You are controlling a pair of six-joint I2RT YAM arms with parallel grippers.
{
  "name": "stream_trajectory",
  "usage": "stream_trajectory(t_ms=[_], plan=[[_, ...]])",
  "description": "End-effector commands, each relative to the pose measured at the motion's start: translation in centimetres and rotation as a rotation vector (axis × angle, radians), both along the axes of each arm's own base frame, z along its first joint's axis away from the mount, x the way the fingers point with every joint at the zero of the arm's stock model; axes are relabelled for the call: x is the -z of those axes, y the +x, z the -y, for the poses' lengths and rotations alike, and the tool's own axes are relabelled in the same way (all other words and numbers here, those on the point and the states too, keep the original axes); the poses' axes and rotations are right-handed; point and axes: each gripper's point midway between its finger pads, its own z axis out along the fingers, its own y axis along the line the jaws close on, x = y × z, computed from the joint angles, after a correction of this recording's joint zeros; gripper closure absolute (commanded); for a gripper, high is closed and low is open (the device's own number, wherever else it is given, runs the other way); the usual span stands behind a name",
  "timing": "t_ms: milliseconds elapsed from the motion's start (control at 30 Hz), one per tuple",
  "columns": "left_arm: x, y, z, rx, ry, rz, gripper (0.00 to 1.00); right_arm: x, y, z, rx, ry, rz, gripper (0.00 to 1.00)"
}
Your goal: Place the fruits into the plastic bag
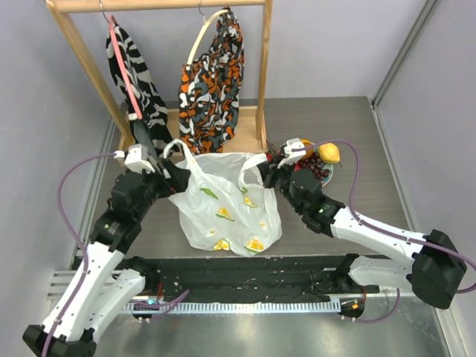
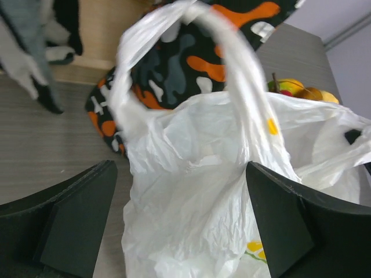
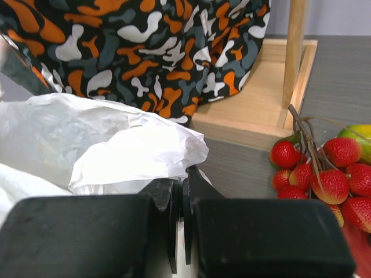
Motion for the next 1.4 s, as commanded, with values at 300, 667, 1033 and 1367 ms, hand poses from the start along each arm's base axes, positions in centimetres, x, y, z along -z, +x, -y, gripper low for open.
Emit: stream_trajectory(t_ms=[300, 667, 1033, 1367], plan=[[-6.2, -8.4, -3.7, -0.098, -0.157, 0.005, 0.0, -2.3, -1.1, 0.6, 0.038, 0.13, 0.184, 0.99], [-11.5, -4.3, 3.6, 0.179, -0.348, 0.051, 0.0, -0.9, -3.1, 0.4, 0.012, 0.078, 0.201, 0.99], [-8.3, 1.1, 3.7, 0.096, -0.222, 0.007, 0.01, -1.3, -3.9, 0.6, -0.002, 0.064, 0.211, 0.99], [-9.7, 3.1, 4.5, 0.097, -0.27, 0.087, 0.23, -1.1, -4.6, 0.5, -0.028, 0.039, 0.203, 0.99]])
